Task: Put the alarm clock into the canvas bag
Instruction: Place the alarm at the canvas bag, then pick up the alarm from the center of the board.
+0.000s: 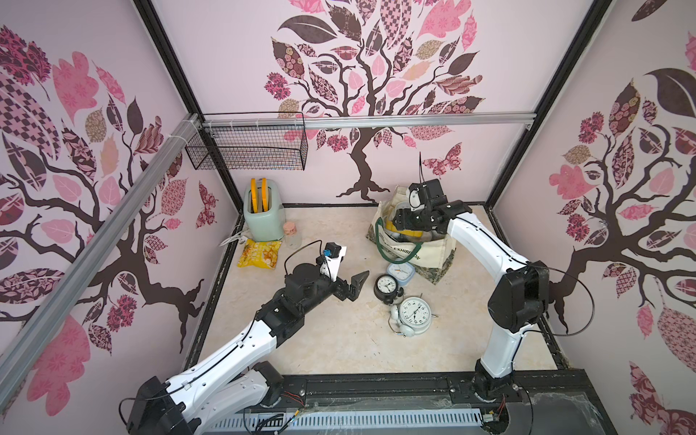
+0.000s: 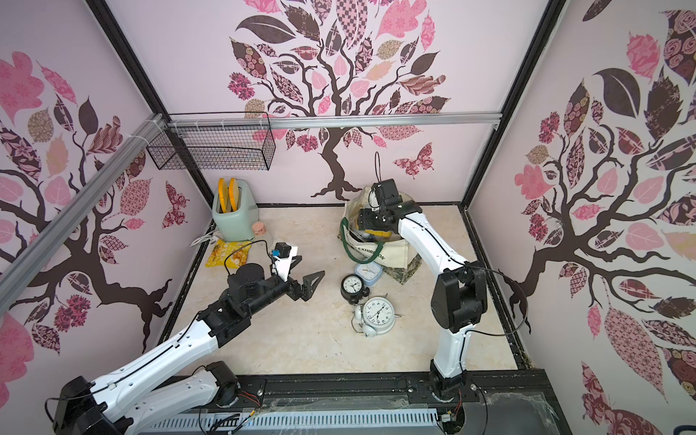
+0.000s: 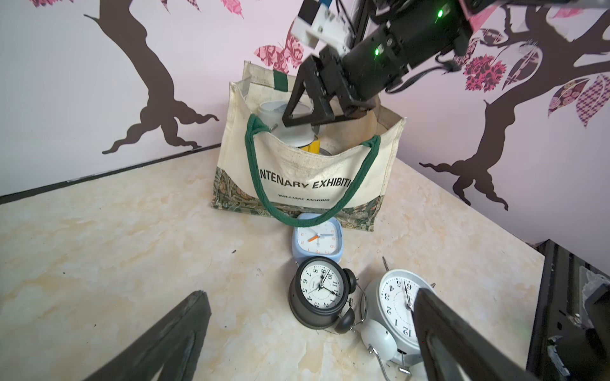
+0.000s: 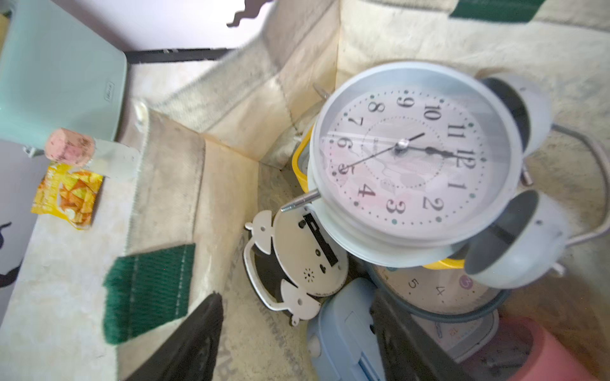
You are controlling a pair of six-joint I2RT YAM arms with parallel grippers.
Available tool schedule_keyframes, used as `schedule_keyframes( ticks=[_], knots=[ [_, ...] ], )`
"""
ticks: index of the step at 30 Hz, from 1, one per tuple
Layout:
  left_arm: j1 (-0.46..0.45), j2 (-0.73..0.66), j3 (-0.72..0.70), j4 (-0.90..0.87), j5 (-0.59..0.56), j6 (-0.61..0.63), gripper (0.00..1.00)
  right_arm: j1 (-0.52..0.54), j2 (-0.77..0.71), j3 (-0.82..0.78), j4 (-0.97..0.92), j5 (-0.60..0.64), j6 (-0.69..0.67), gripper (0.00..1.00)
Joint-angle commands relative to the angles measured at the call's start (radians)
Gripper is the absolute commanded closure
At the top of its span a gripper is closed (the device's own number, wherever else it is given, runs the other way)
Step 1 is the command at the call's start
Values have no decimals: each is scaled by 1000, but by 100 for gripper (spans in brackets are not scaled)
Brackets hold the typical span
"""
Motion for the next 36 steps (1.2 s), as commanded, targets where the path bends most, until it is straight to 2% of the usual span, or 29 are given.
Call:
schedule_keyframes(
  ticks=[1, 5, 7, 12, 18, 23, 33, 36],
  knots=[
    [-6, 35, 57, -64, 16, 8, 2, 1, -106, 30, 0, 9, 39, 22],
    [-46, 89, 84, -119, 19, 11, 2, 0, -214, -48, 41, 45, 85, 15],
    [-97, 128, 107, -159, -15, 16, 2, 0, -269, -93, 45, 70, 92, 14],
    [-216, 268, 170, -230, -51, 33, 2, 0, -416, -232, 58, 57, 119, 1],
    [-219, 434, 268, -260, -53, 10, 2, 1, -586, -423, 70, 7, 156, 0],
    [-212, 572, 388, -396, -88, 53, 2, 0, -703, -527, 55, -12, 166, 0],
    [-147, 793, 598, -576, 61, 76, 2, 0, -861, -702, 25, -81, 205, 0],
    [-137, 847, 652, -609, 65, 73, 2, 0, -875, -731, 27, -88, 210, 0]
  ],
)
